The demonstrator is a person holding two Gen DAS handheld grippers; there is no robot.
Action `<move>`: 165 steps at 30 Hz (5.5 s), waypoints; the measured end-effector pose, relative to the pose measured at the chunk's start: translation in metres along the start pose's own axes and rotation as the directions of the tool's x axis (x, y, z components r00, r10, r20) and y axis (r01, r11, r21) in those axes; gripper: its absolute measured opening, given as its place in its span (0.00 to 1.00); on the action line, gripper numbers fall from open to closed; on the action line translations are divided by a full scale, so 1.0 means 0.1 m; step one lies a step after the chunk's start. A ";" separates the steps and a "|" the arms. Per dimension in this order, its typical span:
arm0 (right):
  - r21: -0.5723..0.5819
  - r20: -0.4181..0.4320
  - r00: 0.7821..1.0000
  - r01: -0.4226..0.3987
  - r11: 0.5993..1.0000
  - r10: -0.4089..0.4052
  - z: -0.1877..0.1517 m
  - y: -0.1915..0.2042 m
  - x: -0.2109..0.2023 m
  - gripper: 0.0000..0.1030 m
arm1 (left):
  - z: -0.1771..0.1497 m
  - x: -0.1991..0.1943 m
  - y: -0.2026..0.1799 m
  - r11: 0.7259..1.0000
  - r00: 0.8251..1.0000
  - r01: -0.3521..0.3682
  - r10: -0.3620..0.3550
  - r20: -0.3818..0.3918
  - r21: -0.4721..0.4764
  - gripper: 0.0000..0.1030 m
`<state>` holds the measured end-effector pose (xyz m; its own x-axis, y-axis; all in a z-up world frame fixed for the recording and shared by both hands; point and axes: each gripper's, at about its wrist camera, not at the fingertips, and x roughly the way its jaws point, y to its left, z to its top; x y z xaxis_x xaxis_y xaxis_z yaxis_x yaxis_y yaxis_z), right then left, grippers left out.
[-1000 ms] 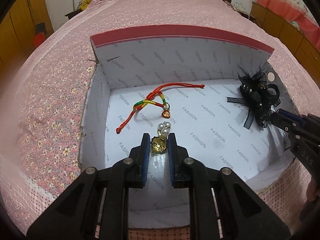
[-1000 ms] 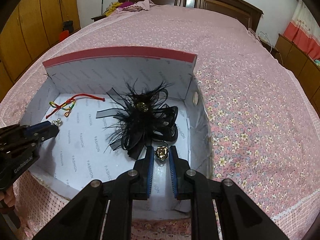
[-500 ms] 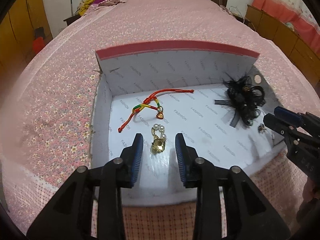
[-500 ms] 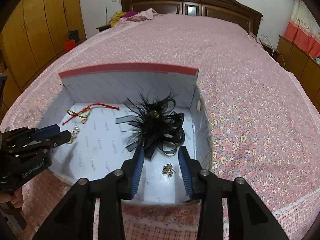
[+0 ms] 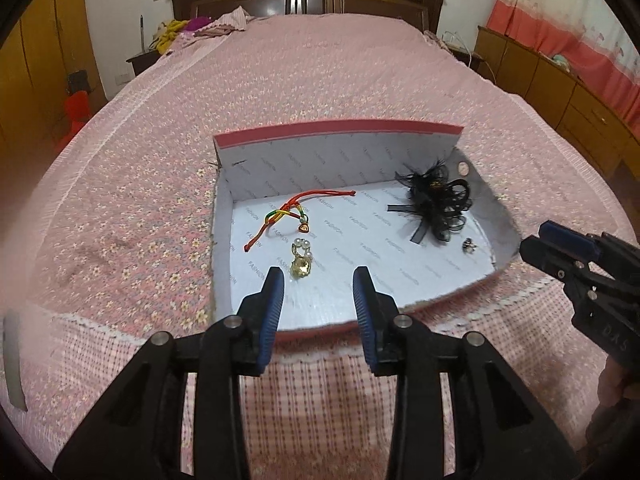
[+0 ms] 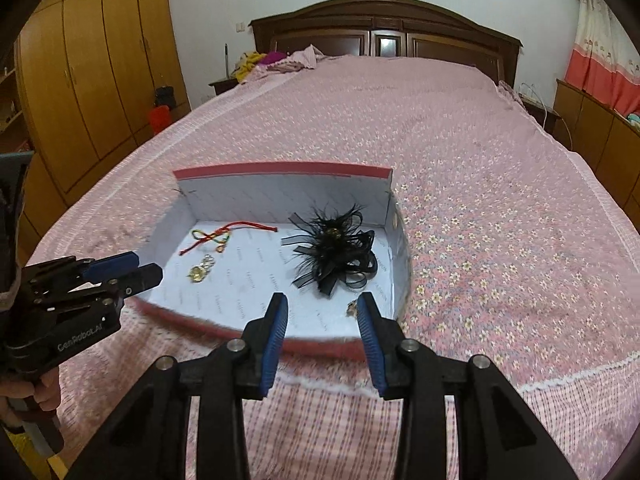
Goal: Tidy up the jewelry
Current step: 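Withdraw both grippers from the shoebox toward the remaining jewelry, then close the right gripper on the green bead bracelet while the left grasps the hair clip, then carry the bead bracelet and pink-flowered hair clip over the shoebox with both grippers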
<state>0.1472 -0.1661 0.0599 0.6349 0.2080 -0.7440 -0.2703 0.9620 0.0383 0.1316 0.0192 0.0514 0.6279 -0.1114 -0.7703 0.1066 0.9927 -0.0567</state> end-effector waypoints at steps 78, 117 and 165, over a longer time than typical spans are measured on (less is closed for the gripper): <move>0.128 -0.098 0.995 0.006 0.992 0.007 -1.62 -0.18 -0.43 0.09 | -1.51 -0.45 0.25 0.999 0.993 0.018 -0.022 -0.112 -0.034 0.31; 0.141 -0.039 0.998 -0.048 0.989 0.054 -1.50 -0.14 -0.68 0.09 | -1.50 -0.21 -0.09 0.990 0.993 0.075 -0.064 -0.102 0.117 0.53; -0.032 0.123 0.992 -0.038 0.999 0.041 -0.17 0.07 -0.71 0.09 | -0.18 -0.41 0.05 0.995 0.996 0.053 -0.059 0.069 0.080 0.53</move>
<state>0.0878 -0.1767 0.1022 0.7073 0.2679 -0.6542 -0.3172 0.9473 0.0450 0.0922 0.0298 0.0710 0.6722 -0.1727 -0.7199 0.2016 0.9784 -0.0465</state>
